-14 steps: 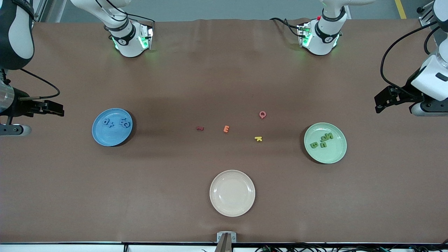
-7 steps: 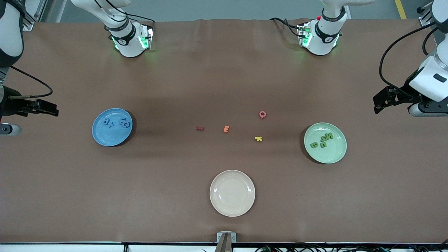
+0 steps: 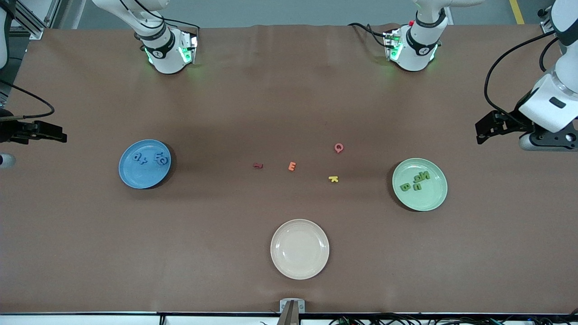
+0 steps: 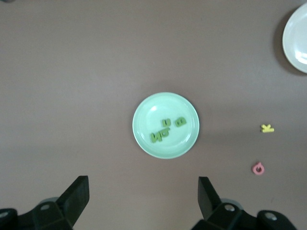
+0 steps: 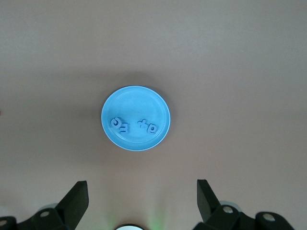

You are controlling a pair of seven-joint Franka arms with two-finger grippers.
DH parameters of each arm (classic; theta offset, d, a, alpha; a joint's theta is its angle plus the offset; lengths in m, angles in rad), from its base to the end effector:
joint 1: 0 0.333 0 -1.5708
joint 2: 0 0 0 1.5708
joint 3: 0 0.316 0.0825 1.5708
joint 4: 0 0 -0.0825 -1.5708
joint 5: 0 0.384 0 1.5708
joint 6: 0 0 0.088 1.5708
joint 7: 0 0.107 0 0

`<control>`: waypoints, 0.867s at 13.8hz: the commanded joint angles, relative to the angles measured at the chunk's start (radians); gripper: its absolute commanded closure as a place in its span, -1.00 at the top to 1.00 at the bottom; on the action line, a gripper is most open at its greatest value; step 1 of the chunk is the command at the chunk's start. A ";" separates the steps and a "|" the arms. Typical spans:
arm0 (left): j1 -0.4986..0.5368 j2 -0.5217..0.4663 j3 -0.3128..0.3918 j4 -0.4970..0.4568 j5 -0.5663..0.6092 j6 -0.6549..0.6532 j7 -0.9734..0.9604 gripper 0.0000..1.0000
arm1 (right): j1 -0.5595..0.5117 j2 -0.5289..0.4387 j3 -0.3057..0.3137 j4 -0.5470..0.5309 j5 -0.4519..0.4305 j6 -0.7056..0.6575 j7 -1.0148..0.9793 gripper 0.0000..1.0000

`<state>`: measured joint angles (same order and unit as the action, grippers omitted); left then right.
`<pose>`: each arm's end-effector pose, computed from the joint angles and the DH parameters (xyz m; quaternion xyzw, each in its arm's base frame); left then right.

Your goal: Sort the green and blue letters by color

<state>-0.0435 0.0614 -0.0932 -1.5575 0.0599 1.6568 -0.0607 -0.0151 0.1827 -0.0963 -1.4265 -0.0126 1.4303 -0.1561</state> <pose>0.5768 -0.0717 0.6040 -0.9987 0.0398 -0.0216 0.0250 0.5895 -0.0622 0.5760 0.9957 0.0219 -0.0901 0.0031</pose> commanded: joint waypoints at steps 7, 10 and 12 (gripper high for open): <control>0.013 -0.049 -0.010 -0.033 -0.055 -0.071 0.015 1.00 | 0.026 -0.134 0.013 -0.090 0.014 0.008 0.075 1.00; 0.014 -0.061 -0.008 -0.027 -0.054 -0.075 0.016 1.00 | 0.024 -0.187 0.013 -0.150 0.014 0.050 0.076 1.00; 0.014 -0.049 -0.007 0.008 -0.055 -0.075 0.003 1.00 | 0.024 -0.230 0.013 -0.207 0.014 0.077 0.075 1.00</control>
<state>-0.0383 0.0285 -0.0987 -1.5600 0.0234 1.5893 -0.0606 0.0123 0.0303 -0.0852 -1.5381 -0.0088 1.4676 -0.0934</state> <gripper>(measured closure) 0.000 0.000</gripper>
